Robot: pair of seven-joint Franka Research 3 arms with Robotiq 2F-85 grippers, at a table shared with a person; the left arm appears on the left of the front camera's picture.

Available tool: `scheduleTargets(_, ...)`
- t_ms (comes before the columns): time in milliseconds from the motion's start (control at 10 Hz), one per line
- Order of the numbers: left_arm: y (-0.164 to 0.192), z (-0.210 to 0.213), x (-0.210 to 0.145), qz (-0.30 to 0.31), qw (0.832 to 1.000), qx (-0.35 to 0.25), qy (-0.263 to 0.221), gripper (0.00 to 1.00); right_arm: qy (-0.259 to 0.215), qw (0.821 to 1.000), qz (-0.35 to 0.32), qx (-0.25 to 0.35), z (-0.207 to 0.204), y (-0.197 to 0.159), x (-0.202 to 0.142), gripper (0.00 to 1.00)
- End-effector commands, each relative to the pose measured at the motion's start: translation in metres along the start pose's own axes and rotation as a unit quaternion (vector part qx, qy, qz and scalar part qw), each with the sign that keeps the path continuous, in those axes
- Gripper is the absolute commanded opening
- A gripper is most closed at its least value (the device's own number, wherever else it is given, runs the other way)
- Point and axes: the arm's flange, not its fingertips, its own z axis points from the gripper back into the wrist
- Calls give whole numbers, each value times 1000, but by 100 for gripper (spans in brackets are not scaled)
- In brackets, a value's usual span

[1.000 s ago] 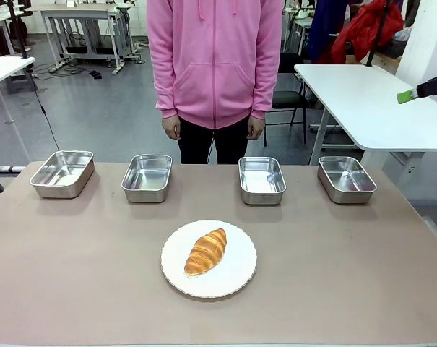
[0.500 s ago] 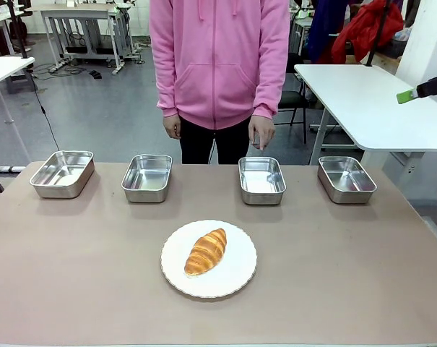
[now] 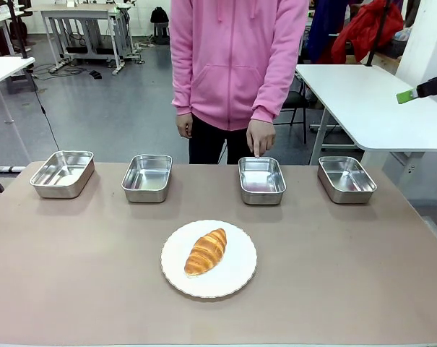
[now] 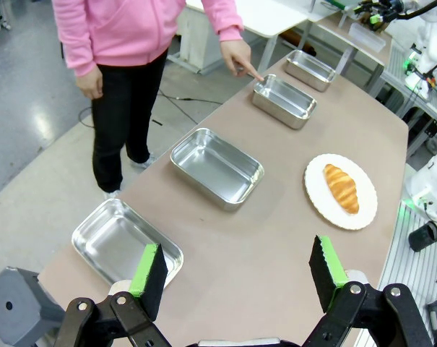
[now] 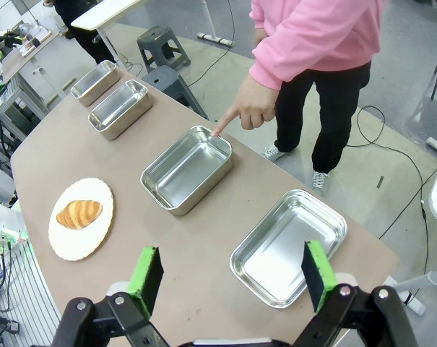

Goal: Place the bread in the container.
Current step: Place the Butter Roll into the Airtight Container indicated by the human.

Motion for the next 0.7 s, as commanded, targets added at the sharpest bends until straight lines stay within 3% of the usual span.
scheduleTargets(0, -1, 1, 0, -5, 1000, -3, -1, 100, -2, 1000, 1, 2, 0, 1, 1, 100)
scheduleTargets(600, -1, 1, 0, -5, 1000, -3, -1, 100, -2, 1000, 1, 2, 0, 1, 1, 100)
